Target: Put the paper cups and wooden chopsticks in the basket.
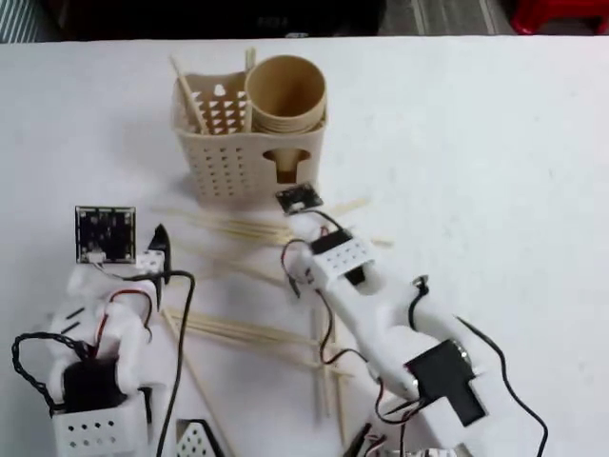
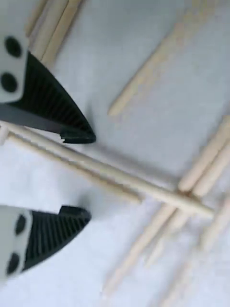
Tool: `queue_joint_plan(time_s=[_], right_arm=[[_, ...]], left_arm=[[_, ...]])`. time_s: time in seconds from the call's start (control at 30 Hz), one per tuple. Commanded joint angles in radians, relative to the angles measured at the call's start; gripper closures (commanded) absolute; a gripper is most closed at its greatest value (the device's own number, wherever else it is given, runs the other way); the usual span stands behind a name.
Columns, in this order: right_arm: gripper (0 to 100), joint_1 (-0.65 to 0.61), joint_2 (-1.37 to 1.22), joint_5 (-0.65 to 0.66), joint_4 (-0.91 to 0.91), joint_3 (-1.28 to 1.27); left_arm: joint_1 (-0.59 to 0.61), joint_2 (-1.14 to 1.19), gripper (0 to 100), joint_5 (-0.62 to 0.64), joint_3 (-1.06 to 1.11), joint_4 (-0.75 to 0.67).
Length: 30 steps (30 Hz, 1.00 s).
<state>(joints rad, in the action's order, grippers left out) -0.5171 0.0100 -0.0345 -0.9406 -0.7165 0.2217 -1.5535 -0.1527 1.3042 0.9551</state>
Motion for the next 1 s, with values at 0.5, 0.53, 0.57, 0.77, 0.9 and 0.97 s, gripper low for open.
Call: queue_joint_plan(time_s=[0.5,0.53,0.57,0.77,0.9,0.97], right_arm=[[98.0,0.131,0.007,0.127,-0.007,0.043],[98.0,0.131,0.019,0.127,-0.025,0.049],[98.0,0.131,0.039,0.127,-0.042,0.054],[98.1,0.186,0.214,0.178,-0.088,0.055],[98.1,0.232,0.297,0.189,-0.090,0.055],[98.1,0.239,0.332,0.189,-0.090,0.058]], left_arm=[[0.005,-0.018,83,0.002,0.012,-0.021],[0.005,-0.018,83,0.002,0.012,-0.021],[0.005,-0.018,83,0.002,0.012,-0.021],[0.005,-0.018,83,0.002,0.014,-0.020],[0.005,-0.018,83,0.002,0.031,-0.026],[0.005,-0.018,83,0.002,0.034,-0.026]])
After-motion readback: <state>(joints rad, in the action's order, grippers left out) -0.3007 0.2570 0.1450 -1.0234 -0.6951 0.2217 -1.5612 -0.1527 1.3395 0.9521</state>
